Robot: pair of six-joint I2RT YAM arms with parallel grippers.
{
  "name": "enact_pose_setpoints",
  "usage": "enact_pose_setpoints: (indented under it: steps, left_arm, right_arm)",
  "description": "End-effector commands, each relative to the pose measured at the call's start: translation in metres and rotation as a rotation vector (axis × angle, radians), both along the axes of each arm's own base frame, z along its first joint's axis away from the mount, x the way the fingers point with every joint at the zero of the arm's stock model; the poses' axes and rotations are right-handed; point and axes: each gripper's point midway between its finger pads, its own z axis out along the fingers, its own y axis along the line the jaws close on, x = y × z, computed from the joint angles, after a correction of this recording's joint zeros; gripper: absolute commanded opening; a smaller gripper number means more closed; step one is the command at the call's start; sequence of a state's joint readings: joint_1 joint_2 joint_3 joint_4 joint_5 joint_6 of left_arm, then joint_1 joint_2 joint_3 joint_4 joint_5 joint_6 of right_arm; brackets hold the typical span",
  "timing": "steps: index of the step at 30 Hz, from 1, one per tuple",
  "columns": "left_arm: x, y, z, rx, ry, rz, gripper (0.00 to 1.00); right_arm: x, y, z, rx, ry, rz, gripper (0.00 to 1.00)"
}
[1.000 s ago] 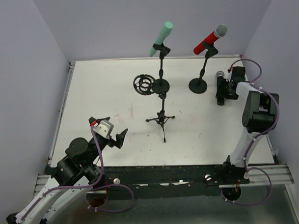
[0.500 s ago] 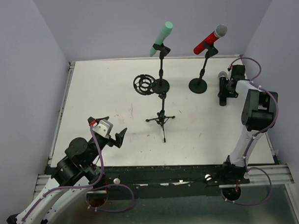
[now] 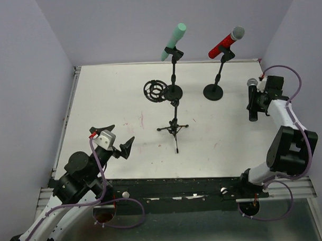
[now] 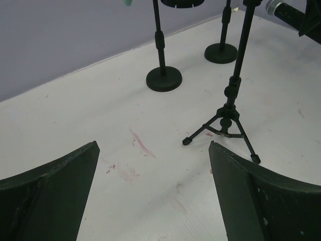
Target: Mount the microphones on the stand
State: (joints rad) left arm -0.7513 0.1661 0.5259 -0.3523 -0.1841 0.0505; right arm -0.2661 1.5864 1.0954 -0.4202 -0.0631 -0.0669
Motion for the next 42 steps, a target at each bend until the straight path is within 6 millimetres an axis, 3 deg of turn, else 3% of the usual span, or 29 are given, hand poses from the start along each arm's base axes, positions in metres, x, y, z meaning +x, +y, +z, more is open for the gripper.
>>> enact_pose_setpoints:
  steps: [1,10,15,19,23,29,36,42]
  left_arm:
    - [-0.017,-0.01,0.032,-0.162,-0.054,-0.1,0.98]
    - [-0.041,-0.036,0.095,-0.363,-0.061,-0.288,0.98]
    - [-0.051,-0.056,0.142,-0.415,-0.043,-0.408,0.98]
    - [-0.055,-0.075,0.174,-0.456,-0.021,-0.509,0.98]
    - [-0.053,-0.094,0.196,-0.497,0.03,-0.578,0.98]
    - [-0.032,-0.135,0.225,-0.575,0.148,-0.667,0.99]
    - [-0.001,-0.192,0.239,-0.604,0.275,-0.705,0.98]
    - [0.022,-0.243,0.233,-0.634,0.292,-0.655,0.99]
  right_arm:
    - [-0.028,0.001,0.042,-0.023,-0.09,0.019,0.08]
    - [-0.054,0.03,0.181,-0.011,-0.508,0.038,0.07]
    - [-0.069,0.072,0.238,0.041,-0.629,0.267,0.06]
    - [-0.086,0.115,0.261,0.115,-0.672,0.533,0.07]
    - [-0.098,0.14,0.276,0.175,-0.707,0.674,0.06]
    - [-0.121,0.181,0.295,0.375,-0.747,0.922,0.06]
    - [-0.133,0.203,0.314,0.549,-0.762,1.084,0.06]
    - [-0.139,0.221,0.308,0.674,-0.718,1.148,0.07]
